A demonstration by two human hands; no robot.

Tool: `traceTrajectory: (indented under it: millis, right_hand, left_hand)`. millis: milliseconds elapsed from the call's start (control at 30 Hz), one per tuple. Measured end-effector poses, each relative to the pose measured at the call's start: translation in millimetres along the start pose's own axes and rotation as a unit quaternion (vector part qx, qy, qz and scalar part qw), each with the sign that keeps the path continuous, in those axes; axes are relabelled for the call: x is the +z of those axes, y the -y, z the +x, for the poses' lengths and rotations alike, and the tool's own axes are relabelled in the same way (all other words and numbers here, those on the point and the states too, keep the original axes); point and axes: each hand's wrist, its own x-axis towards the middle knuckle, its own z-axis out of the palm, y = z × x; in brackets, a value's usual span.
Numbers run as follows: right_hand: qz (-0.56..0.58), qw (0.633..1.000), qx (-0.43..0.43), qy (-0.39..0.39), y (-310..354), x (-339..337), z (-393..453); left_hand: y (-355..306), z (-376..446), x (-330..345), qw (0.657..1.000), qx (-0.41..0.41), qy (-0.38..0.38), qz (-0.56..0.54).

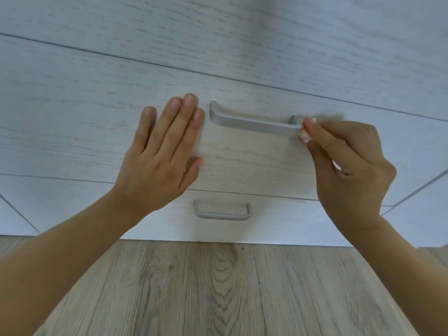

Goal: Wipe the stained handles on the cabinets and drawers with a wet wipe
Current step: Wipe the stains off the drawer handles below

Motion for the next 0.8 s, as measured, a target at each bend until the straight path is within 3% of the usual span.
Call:
traceTrajectory:
  millis: [167,333,500,667,800]
  right_hand:
    - [-0.009,0.998,0.059,0.003,2,-10,-16]
    - [0.058,0.987,0.124,0.079,20,-13,-59]
    - [0.108,0.968,0.181,0.14,28,-9,-99]
    - [0.163,0.938,0.253,0.171,37,2,-121]
    - [0.158,0.952,0.199,0.17,35,17,-128]
  left_hand:
    - [0,-25,-10,0.996,0.072,0.053,-0.028]
    - [-11,-58,-16,0.986,0.121,0.104,-0.055]
    - [-30,-88,-13,0.98,0.116,0.151,-0.058]
    - [-36,-101,2,0.985,0.092,0.137,-0.041]
    - [-31,-107,16,0.987,0.076,0.137,-0.02]
